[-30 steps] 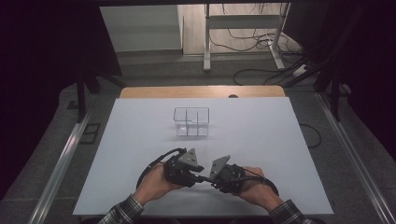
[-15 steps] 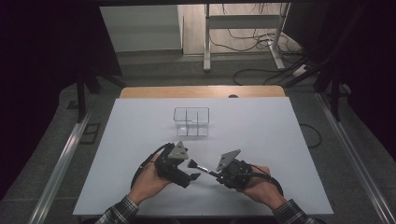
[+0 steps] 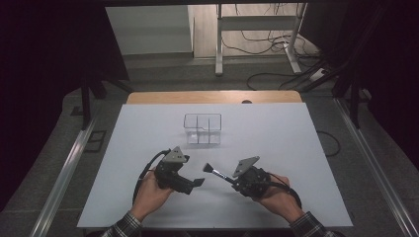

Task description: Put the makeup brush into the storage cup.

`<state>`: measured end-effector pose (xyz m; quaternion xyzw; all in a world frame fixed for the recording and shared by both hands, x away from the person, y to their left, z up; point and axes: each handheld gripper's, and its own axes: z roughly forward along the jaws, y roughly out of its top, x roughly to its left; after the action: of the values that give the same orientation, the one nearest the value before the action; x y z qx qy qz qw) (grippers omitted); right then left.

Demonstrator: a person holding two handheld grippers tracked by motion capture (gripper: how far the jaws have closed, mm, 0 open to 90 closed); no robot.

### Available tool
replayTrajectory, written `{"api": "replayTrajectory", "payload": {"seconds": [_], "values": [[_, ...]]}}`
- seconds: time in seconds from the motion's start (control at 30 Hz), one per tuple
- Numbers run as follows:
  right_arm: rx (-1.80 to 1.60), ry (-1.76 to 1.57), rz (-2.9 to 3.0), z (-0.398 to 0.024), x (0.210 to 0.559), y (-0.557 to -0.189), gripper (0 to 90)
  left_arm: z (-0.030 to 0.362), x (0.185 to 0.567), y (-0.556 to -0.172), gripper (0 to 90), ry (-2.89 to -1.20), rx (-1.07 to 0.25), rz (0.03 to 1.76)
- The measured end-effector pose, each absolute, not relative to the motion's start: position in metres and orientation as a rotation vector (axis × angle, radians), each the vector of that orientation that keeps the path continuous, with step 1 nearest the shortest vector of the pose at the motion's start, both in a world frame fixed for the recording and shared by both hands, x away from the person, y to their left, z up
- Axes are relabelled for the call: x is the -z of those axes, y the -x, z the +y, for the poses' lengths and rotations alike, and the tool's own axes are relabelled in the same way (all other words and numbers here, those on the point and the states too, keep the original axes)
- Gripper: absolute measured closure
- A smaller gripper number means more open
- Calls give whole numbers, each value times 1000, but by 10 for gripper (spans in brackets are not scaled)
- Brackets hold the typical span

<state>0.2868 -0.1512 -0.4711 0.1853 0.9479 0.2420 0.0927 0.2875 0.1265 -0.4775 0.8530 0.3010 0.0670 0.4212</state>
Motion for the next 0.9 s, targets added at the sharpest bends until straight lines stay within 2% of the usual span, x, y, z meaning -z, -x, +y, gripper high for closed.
{"api": "replayTrajectory", "payload": {"seconds": [0.37, 0.73, 0.9], "values": [[-771, -590, 2765, -154, 468, -283, 780, 133, 483, -279, 0, -2089, -133, 843], [-856, -630, 2707, -151, 467, -282, 780, 135, 483, -280, 7, -2009, -29, 884], [-903, -646, 2692, -146, 468, -280, 780, 131, 483, -283, 7, -1959, 69, 865]]}}
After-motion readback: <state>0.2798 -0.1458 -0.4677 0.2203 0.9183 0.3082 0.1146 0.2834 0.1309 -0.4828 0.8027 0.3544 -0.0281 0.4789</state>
